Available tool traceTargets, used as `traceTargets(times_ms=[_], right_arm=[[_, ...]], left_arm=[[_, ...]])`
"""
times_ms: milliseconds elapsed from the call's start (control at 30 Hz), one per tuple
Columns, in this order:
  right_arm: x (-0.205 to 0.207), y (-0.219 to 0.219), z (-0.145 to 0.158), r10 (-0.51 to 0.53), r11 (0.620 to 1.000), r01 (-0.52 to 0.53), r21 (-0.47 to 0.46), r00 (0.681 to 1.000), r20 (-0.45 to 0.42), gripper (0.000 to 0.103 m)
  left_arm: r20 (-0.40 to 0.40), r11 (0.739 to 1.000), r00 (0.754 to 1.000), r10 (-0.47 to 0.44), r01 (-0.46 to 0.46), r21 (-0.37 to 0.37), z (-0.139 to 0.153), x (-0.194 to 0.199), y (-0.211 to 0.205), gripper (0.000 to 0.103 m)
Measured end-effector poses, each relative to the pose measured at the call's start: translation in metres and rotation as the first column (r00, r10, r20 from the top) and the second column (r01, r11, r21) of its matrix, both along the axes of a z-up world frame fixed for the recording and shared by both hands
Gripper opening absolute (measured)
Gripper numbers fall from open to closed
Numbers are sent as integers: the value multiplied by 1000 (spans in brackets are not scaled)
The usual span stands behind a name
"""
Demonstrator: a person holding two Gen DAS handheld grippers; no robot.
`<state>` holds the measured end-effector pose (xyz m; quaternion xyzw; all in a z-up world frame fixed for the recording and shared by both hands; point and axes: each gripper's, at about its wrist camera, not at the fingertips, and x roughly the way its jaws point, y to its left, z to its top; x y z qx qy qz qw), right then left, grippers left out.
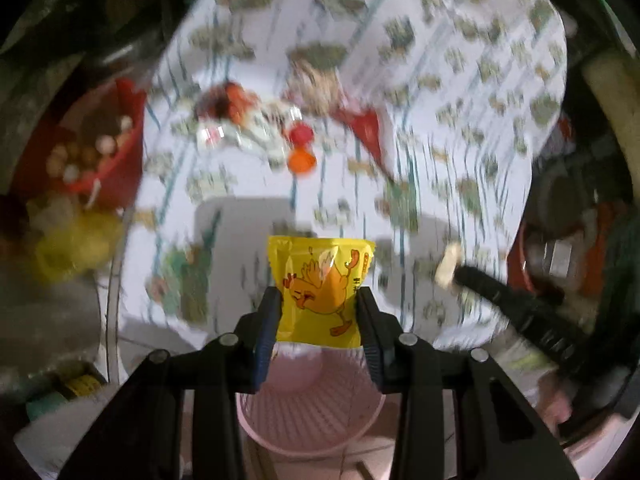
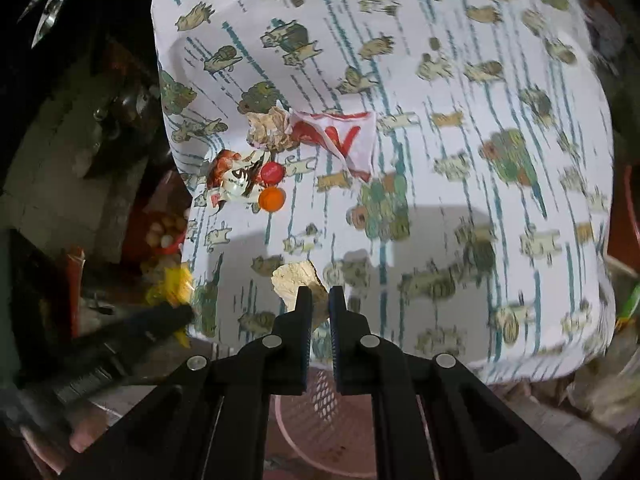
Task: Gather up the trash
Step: 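Carry both items over the pink basket and open both tools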
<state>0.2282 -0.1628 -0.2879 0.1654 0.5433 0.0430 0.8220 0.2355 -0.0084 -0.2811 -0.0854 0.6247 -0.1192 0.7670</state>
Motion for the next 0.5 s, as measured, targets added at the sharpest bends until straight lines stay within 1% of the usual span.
traceTargets(times_ms=[67, 133, 167, 233, 300, 367, 433, 500], right_arm=[[-13, -1, 2, -10, 1000, 10, -18, 1000, 9, 9], [-25, -3, 0, -20, 1000, 20, -24, 1000, -1, 10], [-32, -4, -6, -23, 1000, 22, -17, 999, -28, 10], [-42, -3, -17, -15, 1000, 15, 3, 998, -63, 10], [-53, -3, -34, -30, 999, 33, 27, 995, -93, 10], [-62, -4, -56, -64, 998, 66, 13, 988, -140, 10], [-73, -8, -76, -109, 993, 115, 28, 980, -167, 10], [-82, -12, -99, -150, 985, 165, 53, 965, -217, 10]], left_arm=[[-31, 1000, 999, -9, 10, 12, -15, -15, -7, 36], [-78, 1000, 997, -8, 8, 1, -33, -30, -10, 36], [-101, 1000, 995, -9, 8, -7, -42, -36, -13, 36], [-150, 1000, 989, 2, -2, 4, -63, -50, -16, 36], [-186, 1000, 982, 26, -23, 15, -82, -58, -17, 36], [-219, 998, 974, 63, -55, 41, -104, -66, -15, 36], [-248, 997, 965, 80, -76, 27, -123, -73, -12, 36], [-264, 997, 961, 80, -81, 5, -142, -80, -11, 36]])
